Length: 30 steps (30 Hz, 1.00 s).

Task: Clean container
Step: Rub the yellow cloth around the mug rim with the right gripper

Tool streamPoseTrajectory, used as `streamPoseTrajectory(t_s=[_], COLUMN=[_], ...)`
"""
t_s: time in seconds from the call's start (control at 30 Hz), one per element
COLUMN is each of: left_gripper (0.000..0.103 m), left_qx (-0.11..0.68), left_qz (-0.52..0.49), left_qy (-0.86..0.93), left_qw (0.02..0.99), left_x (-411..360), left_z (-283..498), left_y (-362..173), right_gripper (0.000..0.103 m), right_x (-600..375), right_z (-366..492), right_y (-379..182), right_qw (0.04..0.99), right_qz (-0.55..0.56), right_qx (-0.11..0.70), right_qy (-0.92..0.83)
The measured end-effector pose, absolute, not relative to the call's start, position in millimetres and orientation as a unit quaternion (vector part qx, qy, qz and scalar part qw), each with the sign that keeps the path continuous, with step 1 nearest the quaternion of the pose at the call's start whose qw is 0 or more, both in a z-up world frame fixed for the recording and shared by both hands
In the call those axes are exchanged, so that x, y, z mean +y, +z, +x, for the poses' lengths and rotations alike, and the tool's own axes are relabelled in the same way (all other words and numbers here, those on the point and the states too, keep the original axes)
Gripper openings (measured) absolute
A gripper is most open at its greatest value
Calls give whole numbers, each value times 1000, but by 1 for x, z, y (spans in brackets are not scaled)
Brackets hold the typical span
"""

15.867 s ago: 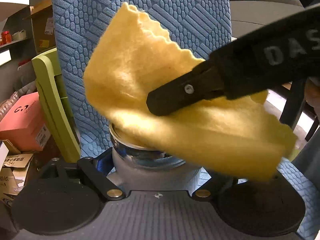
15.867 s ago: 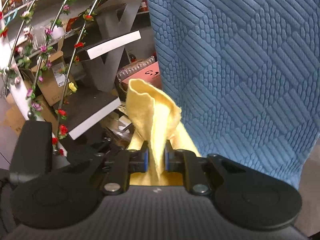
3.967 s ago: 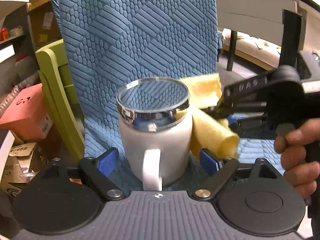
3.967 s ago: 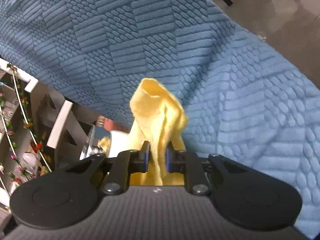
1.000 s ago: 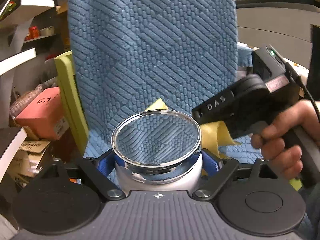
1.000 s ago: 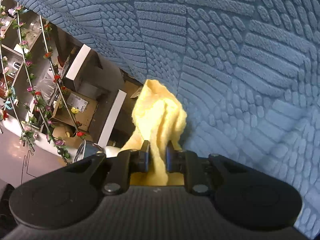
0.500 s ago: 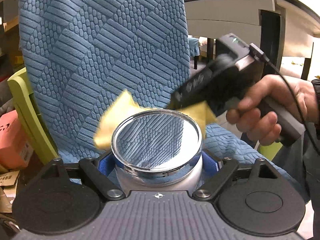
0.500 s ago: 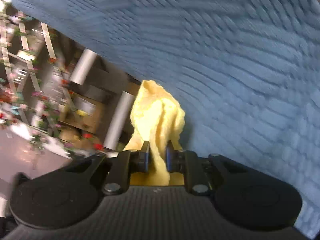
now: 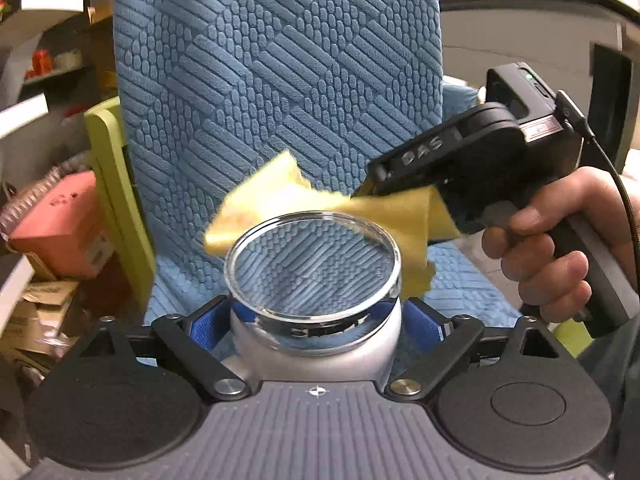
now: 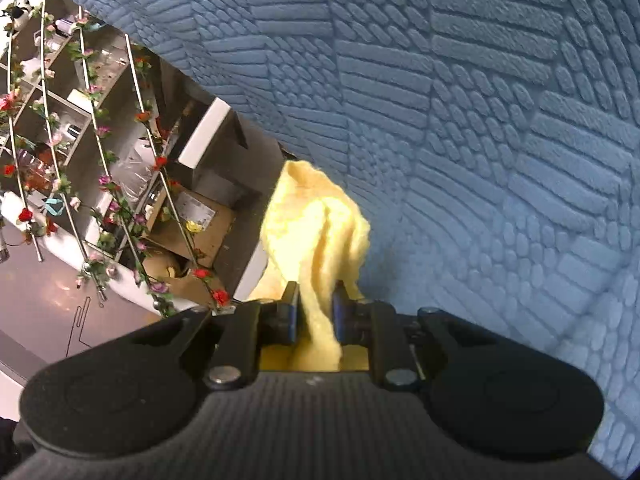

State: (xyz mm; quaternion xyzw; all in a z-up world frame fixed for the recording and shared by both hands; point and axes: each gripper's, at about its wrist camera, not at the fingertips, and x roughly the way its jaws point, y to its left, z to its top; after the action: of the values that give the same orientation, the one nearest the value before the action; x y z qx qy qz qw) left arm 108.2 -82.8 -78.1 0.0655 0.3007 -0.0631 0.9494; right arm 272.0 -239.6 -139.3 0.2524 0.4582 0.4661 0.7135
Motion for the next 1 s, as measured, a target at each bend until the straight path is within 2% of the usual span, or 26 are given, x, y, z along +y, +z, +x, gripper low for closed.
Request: streamPoseTrajectory(t_s=[0.13, 0.3, 0.5, 0.67, 0.83, 1.0], left_gripper=[93, 91, 90, 90, 90, 90], left_qx=[307, 316, 315, 310, 314, 307], left_qz=[74, 55, 61, 80, 95, 112], left_qy=[-53, -52, -71, -105, -146, -186], left_qw=[947, 946, 945, 942, 933, 927], left_x=[-88, -82, -78, -76, -71, -67], left_z=[107, 112, 111, 110, 111, 107], left_y=[-78, -78, -78, -78, -78, -77], right_gripper=[19, 19, 19, 19, 19, 19], right_x=[-245, -248, -242, -244, -241, -249], right_z=[276, 274, 276, 273, 276, 270], right_y=[-155, -140, -155, -145, -157, -138], right_qw=[716, 702, 712, 700, 707, 688], right_qz=[231, 269, 234, 261, 231, 263], right_qx=[494, 456, 493, 466, 497, 462], right_qy=[437, 477, 442, 474, 448, 494])
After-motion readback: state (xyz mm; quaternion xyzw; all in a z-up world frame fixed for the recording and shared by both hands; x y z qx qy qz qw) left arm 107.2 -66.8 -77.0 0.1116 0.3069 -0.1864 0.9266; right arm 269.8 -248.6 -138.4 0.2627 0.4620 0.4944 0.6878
